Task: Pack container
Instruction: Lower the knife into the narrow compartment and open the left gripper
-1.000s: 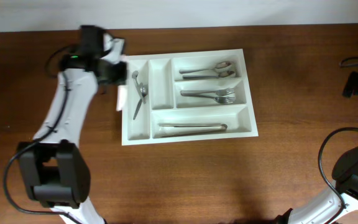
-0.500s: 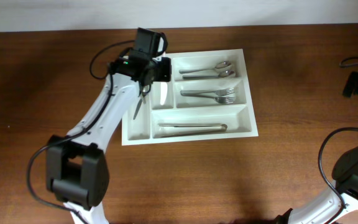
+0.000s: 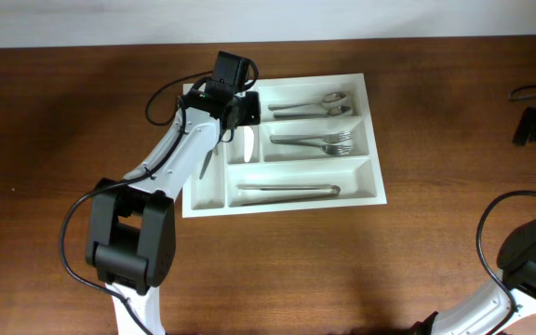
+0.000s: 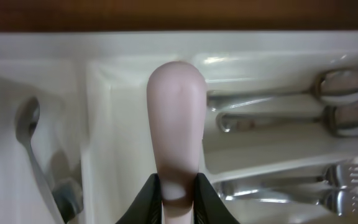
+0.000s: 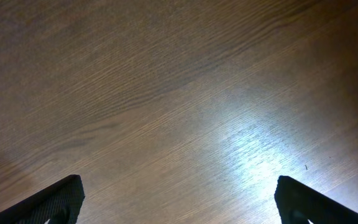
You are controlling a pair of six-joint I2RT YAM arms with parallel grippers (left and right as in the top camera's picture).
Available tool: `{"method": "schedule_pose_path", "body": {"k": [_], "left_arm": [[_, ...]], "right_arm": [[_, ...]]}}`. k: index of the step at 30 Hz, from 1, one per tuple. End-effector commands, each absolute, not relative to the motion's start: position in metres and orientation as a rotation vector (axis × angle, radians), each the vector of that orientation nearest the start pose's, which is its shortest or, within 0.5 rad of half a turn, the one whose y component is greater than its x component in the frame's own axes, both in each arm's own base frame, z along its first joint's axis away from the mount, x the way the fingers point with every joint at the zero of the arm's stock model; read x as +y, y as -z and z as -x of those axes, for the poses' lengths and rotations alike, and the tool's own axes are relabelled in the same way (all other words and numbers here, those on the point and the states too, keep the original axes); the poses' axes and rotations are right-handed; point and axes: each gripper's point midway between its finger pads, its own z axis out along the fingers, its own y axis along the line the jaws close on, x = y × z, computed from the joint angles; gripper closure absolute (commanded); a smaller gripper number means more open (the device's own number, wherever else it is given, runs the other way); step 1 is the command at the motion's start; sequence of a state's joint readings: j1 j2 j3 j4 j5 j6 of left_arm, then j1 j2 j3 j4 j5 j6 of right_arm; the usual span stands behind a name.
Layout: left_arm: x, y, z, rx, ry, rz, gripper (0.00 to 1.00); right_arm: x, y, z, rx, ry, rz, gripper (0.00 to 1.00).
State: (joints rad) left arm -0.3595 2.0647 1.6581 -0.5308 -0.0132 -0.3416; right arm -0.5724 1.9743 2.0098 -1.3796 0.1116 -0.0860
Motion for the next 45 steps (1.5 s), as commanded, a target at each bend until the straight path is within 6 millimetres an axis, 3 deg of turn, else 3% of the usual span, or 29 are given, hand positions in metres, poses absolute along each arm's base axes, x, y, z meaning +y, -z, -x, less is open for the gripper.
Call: {"method": "schedule_pose_path", "body": {"k": [1,14,22,28,31,36,40,42,45], "left_arm": [[-0.184,-0.117,-0.517,2.479,0.272,0.018,0.97],[-0.165,-0.117,-0.526,2.465,0.229,0.060,0.93],[-0.165,-0.086,-0.522,2.532,0.210,0.057,0.90],[-0.165,-0.086,-0.523,2.530,0.209,0.057,0.87],[-0.165,-0.085,-0.523,2.531,0.209,0.057,0.79],[-0.165,-0.086,-0.523,2.529,0.204,0.040,0.46],[-0.167,-0.089,-0.527,2.503,0.187,-0.037,0.32],[-0.167,-0.096,-0.532,2.483,0.177,-0.081,0.25],[-0.168,-0.125,-0.540,2.430,0.157,-0.163,0.13]], "right_arm": [[-0.243,-0.187,-0.344,2.862,0.267,-0.720,0.01],[-0.243,-0.187,-0.344,2.862,0.267,-0.720,0.01],[-0.243,-0.187,-0.344,2.862,0.267,-0.720,0.01],[-0.243,-0.187,-0.344,2.862,0.267,-0.720,0.01],[-0.243,-0.187,-0.344,2.862,0.267,-0.720,0.01],[-0.243,-0.187,-0.344,2.862,0.267,-0.720,0.01],[-0.243,-0.187,-0.344,2.862,0.267,-0.720,0.01],[-0.243,-0.187,-0.344,2.862,0.267,-0.720,0.01],[-0.243,-0.187,-0.344,2.862,0.267,-0.720,0.01]]}}
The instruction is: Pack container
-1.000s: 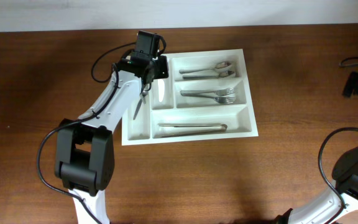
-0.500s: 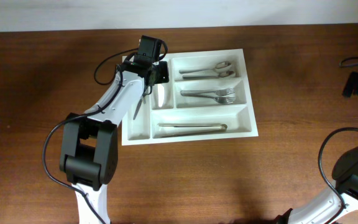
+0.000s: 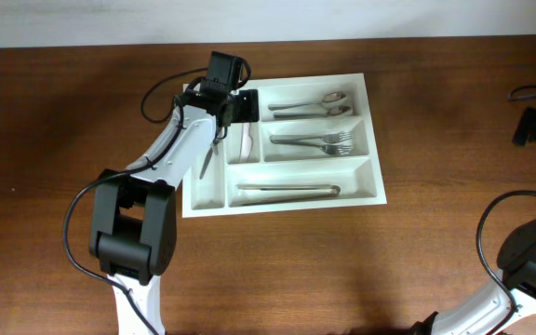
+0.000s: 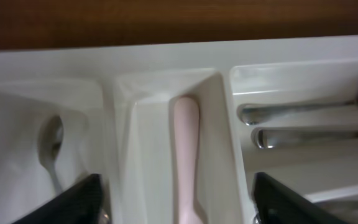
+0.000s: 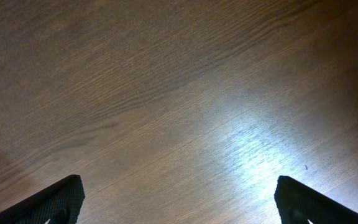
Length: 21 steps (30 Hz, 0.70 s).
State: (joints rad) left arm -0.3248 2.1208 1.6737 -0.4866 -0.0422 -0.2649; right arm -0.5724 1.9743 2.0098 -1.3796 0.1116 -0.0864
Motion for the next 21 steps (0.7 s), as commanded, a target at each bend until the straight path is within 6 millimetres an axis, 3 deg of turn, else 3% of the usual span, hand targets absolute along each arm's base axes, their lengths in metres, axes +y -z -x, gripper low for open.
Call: {"method": "schedule_pose_path", "body": {"k": [1,2,3,5,6,9,15,21], "left_arm": [[-0.168,-0.140,-0.544,2.403,0.152,-0.186,0.05],[-0.168,-0.157,-0.546,2.375,0.149,-0.202,0.00],[-0.165,-0.193,-0.549,2.322,0.143,-0.223,0.01],[-0.162,-0.229,-0.545,2.275,0.140,-0.234,0.01],[-0.157,-0.254,-0.540,2.246,0.142,-0.226,0.01],[-0.141,-0.298,-0.517,2.215,0.137,-0.205,0.01],[-0.097,-0.356,-0.457,2.204,0.089,-0.183,0.01],[-0.066,-0.380,-0.390,2.261,0.072,-0.127,0.01]], "right_arm": [[-0.243,-0.187,-0.344,2.862,0.267,-0.720,0.01],[-0.243,-0.187,-0.344,2.862,0.267,-0.720,0.01],[-0.243,-0.187,-0.344,2.862,0.267,-0.720,0.01],[-0.243,-0.187,-0.344,2.862,0.267,-0.720,0.01],[-0.243,-0.187,-0.344,2.862,0.267,-0.720,0.02],[-0.243,-0.187,-0.344,2.862,0.267,-0.720,0.01],[-0.243,-0.187,-0.344,2.862,0.267,-0.720,0.01],[-0.243,-0.187,-0.344,2.862,0.267,-0.720,0.01]]}}
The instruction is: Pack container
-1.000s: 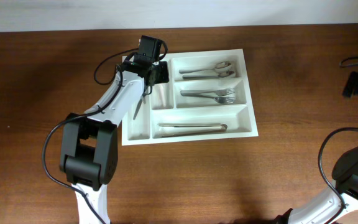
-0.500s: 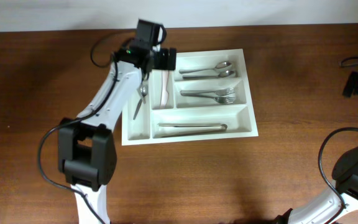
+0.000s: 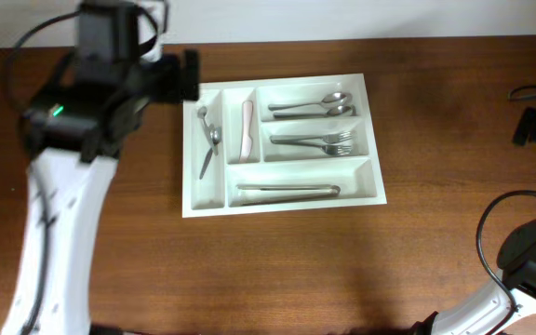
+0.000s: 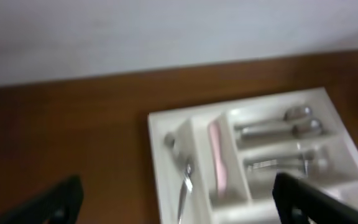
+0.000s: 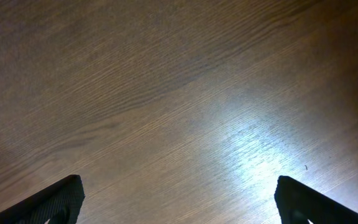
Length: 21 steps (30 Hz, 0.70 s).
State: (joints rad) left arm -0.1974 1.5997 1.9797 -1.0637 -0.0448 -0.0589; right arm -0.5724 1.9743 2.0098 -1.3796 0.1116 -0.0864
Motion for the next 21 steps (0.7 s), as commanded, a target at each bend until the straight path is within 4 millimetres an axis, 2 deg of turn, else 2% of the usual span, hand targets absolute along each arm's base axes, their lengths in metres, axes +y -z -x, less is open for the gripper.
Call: {"method": "schedule_pose_path", "body": {"k": [1,5,11,15,16,21], "left_arm": [[-0.063,-0.384,-0.377,2.268,0.081,-0.106,0.01],[-0.056,-0.400,-0.332,2.272,0.108,-0.064,0.01],[-0.050,-0.436,-0.271,2.172,0.182,-0.032,0.01],[-0.040,-0.433,-0.214,2.190,0.190,-0.037,0.01],[-0.037,-0.432,-0.193,2.183,0.192,-0.037,0.01],[-0.028,-0.432,-0.142,2.079,0.222,-0.022,0.01]], "right_arm": [[-0.243,-0.187,-0.344,2.862,0.267,-0.720,0.01],[-0.243,-0.187,-0.344,2.862,0.267,-0.720,0.01],[-0.243,-0.187,-0.344,2.862,0.267,-0.720,0.01],[-0.243,-0.187,-0.344,2.862,0.267,-0.720,0.01],[-0.243,-0.187,-0.344,2.862,0.267,-0.720,0.01],[-0.243,-0.187,-0.344,2.862,0.267,-0.720,0.01]]}}
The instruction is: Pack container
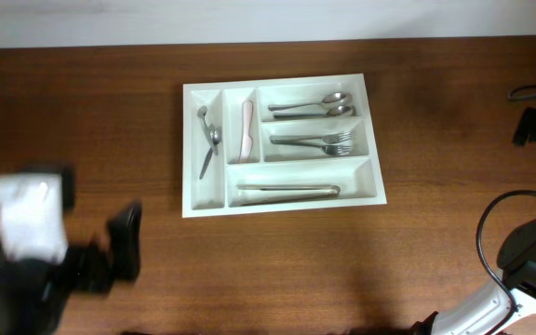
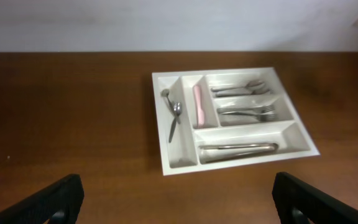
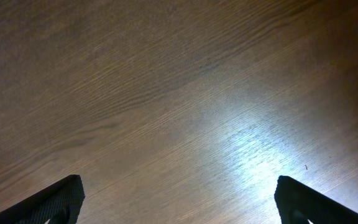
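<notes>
A white cutlery tray [image 1: 375, 140] lies on the brown table, also in the left wrist view as the tray [image 2: 309, 149]. A pink-handled utensil [image 1: 247, 129] lies in its narrow second slot, small spoons [image 1: 208, 140] in the leftmost slot, spoons [image 1: 316, 105], forks [image 1: 316, 141] and a long metal piece [image 1: 287, 191] in the right slots. My left gripper [image 2: 173, 205] is open and empty, high and back from the tray; its arm [image 1: 35, 251] shows blurred at lower left. My right gripper [image 3: 179, 199] is open over bare wood.
A black device with cables sits at the table's right edge. The right arm's base and cable [image 1: 529, 251] occupy the lower right corner. A pale wall [image 2: 166, 25] runs behind the table's far edge.
My left arm has pulled back from above the tray's upper left to the table's lower left, and its wrist now sees the whole tray from farther off. The right arm has not moved.
My left gripper was shut on the pink-handled utensil over the tray's narrow slot. Then it stood open with the utensil lying in that slot. Then the arm was raised up left of the tray, and now it is far back at lower left.
</notes>
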You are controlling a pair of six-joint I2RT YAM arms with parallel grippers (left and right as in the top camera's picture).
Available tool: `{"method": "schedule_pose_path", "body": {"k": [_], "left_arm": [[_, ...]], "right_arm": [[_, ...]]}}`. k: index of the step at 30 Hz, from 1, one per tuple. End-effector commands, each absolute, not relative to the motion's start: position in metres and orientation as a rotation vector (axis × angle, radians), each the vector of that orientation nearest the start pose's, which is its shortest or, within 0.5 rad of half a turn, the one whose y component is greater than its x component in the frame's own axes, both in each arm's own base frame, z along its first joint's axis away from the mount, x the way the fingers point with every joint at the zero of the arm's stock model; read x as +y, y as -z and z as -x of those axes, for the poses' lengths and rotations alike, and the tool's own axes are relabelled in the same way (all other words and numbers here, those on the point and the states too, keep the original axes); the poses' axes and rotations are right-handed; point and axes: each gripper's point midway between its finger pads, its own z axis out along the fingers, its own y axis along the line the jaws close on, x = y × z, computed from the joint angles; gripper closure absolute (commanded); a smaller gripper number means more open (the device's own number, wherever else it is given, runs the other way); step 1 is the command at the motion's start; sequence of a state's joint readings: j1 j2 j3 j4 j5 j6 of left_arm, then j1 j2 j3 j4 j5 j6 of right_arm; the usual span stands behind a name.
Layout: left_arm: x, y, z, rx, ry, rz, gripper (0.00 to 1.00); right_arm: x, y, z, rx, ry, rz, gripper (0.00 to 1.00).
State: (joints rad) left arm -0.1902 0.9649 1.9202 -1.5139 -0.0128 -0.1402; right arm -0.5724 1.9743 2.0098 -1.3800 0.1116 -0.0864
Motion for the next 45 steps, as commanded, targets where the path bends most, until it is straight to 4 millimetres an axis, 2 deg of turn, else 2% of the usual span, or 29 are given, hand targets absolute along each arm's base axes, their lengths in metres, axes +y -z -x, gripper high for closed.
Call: {"method": "schedule_pose_path", "body": {"k": [1,4,9,12,15,18,21,24,27,35,41,45], "left_arm": [[-0.026,-0.431,-0.136,2.057,0.236,-0.005,0.01],[-0.024,-0.415,-0.123,2.042,0.275,0.054,0.01],[-0.024,-0.354,-0.114,2.159,0.282,0.088,0.01],[-0.023,-0.324,-0.107,2.247,0.297,0.160,0.01],[-0.025,-0.312,-0.104,2.299,0.323,0.193,0.01],[-0.025,-0.315,-0.106,2.285,0.325,0.190,0.01],[-0.022,-0.318,-0.114,2.256,0.276,0.146,0.01],[-0.025,-0.314,-0.129,2.230,0.169,-0.086,0.01],[-0.030,-0.303,-0.155,2.184,0.089,-0.250,0.01],[-0.050,-0.226,-0.230,2.114,0.113,-0.290,0.01],[-0.066,-0.194,-0.242,1.965,0.138,-0.476,0.01],[-0.061,-0.176,-0.240,1.871,0.160,-0.458,0.01]], "right_arm": [[-0.243,-0.187,-0.344,2.862,0.267,-0.720,0.01],[-0.243,-0.187,-0.344,2.862,0.267,-0.720,0.01],[-0.243,-0.187,-0.344,2.862,0.267,-0.720,0.01],[-0.243,-0.187,-0.344,2.862,0.267,-0.720,0.01],[-0.243,-0.187,-0.344,2.862,0.267,-0.720,0.01],[-0.243,-0.187,-0.344,2.862,0.267,-0.720,0.01],[-0.243,-0.187,-0.344,2.862,0.267,-0.720,0.01],[-0.243,-0.187,-0.344,2.862,0.267,-0.720,0.00],[-0.243,-0.187,-0.344,2.862,0.267,-0.720,0.01],[-0.243,-0.187,-0.344,2.862,0.267,-0.720,0.01],[-0.243,-0.187,-0.344,2.862,0.267,-0.720,0.01],[-0.243,-0.187,-0.344,2.862,0.267,-0.720,0.01]]}}
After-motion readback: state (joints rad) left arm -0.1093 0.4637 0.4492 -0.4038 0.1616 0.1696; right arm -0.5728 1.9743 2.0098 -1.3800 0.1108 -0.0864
